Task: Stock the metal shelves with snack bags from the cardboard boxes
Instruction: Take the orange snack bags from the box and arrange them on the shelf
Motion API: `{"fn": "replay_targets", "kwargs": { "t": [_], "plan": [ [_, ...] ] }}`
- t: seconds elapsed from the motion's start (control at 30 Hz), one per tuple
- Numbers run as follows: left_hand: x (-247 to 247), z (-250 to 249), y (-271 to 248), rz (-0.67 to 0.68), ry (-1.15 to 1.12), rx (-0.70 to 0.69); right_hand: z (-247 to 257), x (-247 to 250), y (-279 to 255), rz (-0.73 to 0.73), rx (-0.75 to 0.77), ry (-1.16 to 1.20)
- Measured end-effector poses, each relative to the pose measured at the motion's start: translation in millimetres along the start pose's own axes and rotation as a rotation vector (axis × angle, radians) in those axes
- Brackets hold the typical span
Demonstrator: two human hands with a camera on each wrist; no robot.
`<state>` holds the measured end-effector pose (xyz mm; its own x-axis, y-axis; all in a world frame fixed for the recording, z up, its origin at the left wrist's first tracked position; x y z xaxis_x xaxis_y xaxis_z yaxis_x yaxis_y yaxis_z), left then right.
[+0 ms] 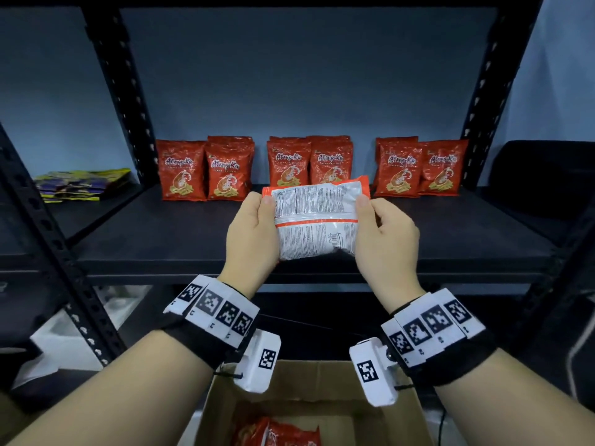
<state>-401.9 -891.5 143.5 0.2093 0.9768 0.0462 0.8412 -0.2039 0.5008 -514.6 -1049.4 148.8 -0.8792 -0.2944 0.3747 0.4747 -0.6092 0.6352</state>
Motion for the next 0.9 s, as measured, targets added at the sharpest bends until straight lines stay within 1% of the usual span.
{"fn": "replay_targets", "kwargs": {
  "t": [0.13,0.27,0.5,0.6,0.7,0.77,0.83,0.9],
  "plan": [
    [7,-9,-3,0.006,0.048,-0.06,2,2,-2,-0.004,0.011,-0.005],
    [15,-18,-5,0.038,0.08,-0.117,1,2,0,0.069,-0.035,0.002],
    [18,-15,0,0.048,0.019,-0.042,2,1,-3,0.074,-0.012,0.076],
    [20,-16,-1,0.06,-0.002,-0.058,2,1,-4,0.08,-0.009,0.065],
    [17,-20,-5,0.065,0.009,-0.087,-4,-1,-4,0.079,-0.042,0.069],
    [14,-18,-8,0.075,0.033,-0.076,-13,-4,0,0.115,-0.087,0.083],
    [13,-16,-6,0.095,0.049,-0.039,-19,-3,10,0.189,-0.129,0.081],
    [14,-20,-2,0.137,-0.004,0.003,-21,2,19,0.221,-0.159,0.06]
  ]
}}
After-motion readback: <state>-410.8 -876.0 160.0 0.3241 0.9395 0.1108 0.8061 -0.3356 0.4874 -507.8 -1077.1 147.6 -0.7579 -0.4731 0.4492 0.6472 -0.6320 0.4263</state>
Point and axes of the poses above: each hand's wrist, its own y-axis towards the middle knuckle, its own x-axis out of the back of the hand, z = x × y, the point moved 2 cm from there along y, towards the middle knuckle, and after that the axes turned 13 degrees about -y, right-handed, at the moved point
